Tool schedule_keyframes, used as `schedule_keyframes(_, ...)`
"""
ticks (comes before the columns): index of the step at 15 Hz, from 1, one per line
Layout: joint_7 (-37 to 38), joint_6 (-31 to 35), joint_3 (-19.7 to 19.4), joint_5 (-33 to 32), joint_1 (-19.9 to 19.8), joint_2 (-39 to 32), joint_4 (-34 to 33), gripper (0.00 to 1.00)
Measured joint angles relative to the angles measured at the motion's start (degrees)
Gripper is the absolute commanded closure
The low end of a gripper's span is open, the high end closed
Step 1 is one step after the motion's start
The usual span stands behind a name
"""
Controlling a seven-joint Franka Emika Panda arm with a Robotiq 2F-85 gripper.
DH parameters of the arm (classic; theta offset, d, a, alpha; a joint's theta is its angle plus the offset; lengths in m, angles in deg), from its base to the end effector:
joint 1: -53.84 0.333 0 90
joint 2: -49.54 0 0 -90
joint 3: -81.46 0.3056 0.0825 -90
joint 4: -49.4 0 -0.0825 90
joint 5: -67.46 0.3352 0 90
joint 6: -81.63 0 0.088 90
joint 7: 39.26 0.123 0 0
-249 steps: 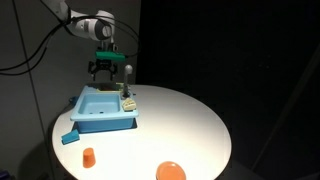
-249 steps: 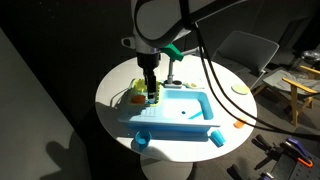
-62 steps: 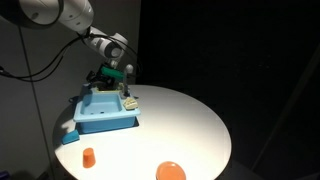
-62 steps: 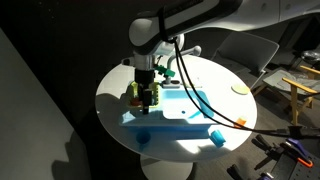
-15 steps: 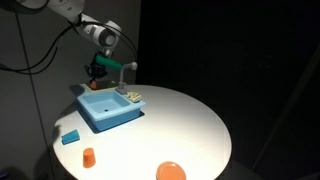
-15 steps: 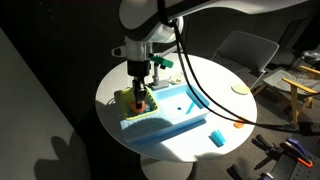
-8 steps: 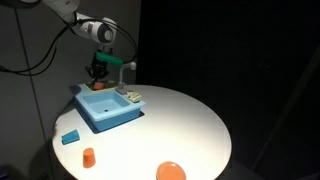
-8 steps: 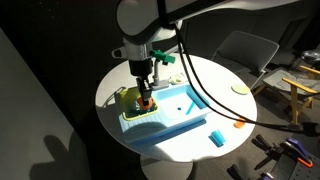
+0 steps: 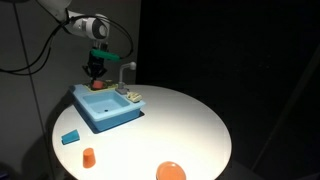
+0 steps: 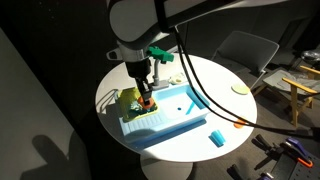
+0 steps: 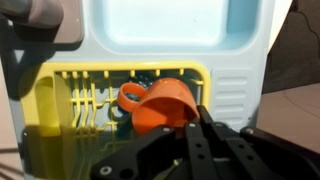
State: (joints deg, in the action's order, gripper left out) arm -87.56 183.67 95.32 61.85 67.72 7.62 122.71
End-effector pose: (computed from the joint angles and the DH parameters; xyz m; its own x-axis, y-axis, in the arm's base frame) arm 0.6060 0.2671 0.3061 0.2437 0.9661 -0.0856 0.9449 -0.2564 -0.2034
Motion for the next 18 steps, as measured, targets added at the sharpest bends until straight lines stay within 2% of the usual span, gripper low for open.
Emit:
schedule_keyframes(10, 9.7, 0.1, 0.0, -0.7, 2.4, 7.9, 8.1, 0.98)
schedule_keyframes(18, 17.0, 0.5, 0.1, -1.1, 2.6, 15.9, 16.1, 0.98)
